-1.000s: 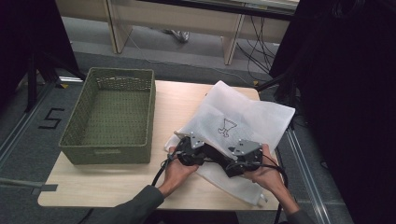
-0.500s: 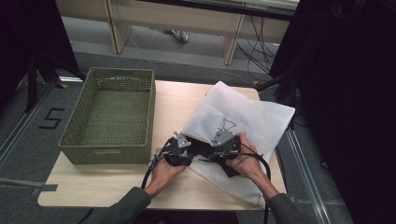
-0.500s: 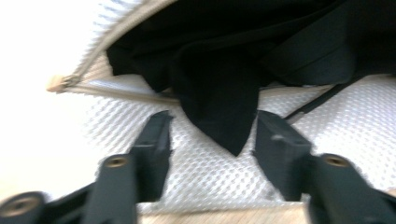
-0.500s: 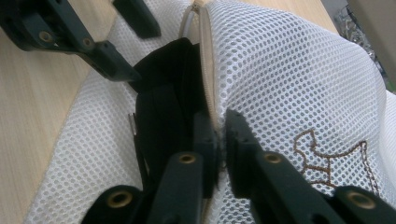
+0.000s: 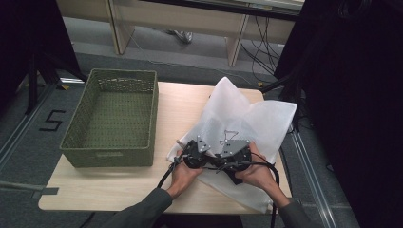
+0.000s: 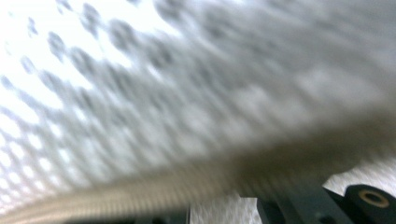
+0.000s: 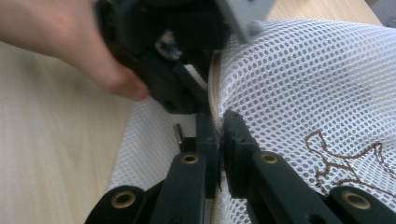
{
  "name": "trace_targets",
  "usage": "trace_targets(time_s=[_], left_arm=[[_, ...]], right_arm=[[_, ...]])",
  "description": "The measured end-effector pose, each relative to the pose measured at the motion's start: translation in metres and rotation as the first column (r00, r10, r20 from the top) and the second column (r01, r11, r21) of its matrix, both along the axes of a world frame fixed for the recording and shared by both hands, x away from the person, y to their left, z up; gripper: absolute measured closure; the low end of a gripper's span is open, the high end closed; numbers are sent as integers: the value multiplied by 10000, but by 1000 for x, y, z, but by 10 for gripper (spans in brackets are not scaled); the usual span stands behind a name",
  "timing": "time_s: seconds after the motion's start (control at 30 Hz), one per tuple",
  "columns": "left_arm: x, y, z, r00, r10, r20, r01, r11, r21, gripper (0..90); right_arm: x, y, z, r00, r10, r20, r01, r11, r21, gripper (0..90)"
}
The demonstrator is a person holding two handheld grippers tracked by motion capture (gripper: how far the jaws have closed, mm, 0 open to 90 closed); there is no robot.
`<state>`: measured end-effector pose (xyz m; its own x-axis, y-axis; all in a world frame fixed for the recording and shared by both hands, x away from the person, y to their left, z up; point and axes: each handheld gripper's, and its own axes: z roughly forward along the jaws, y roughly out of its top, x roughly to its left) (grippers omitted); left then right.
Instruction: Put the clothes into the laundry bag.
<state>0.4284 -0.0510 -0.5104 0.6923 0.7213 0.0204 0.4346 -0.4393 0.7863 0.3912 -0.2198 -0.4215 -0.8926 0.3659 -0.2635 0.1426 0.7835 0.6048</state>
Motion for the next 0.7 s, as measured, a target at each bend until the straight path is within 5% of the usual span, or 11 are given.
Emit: trace_targets(time_s=[0.07,0.13,0.4,0.7], left_arm=[[4,-1,0,9992,270,287,-272,9996,49,779],[5,-6,-1,9981,603,143,-598,9976,-336,779],[9,-12,-5,9966,780,267,-785,9968,166,735],[-10,3,10,9997,221,136,-224,9995,215,565]], right_arm=[[-3,-2,-1,9998,79,-200,-77,9999,114,871],[-3,-3,-1,9995,291,-85,-290,9996,67,871],[-3,-3,-4,9995,18,-328,-13,9999,164,871],[3,-7,-7,9998,-84,-197,85,9999,96,839]])
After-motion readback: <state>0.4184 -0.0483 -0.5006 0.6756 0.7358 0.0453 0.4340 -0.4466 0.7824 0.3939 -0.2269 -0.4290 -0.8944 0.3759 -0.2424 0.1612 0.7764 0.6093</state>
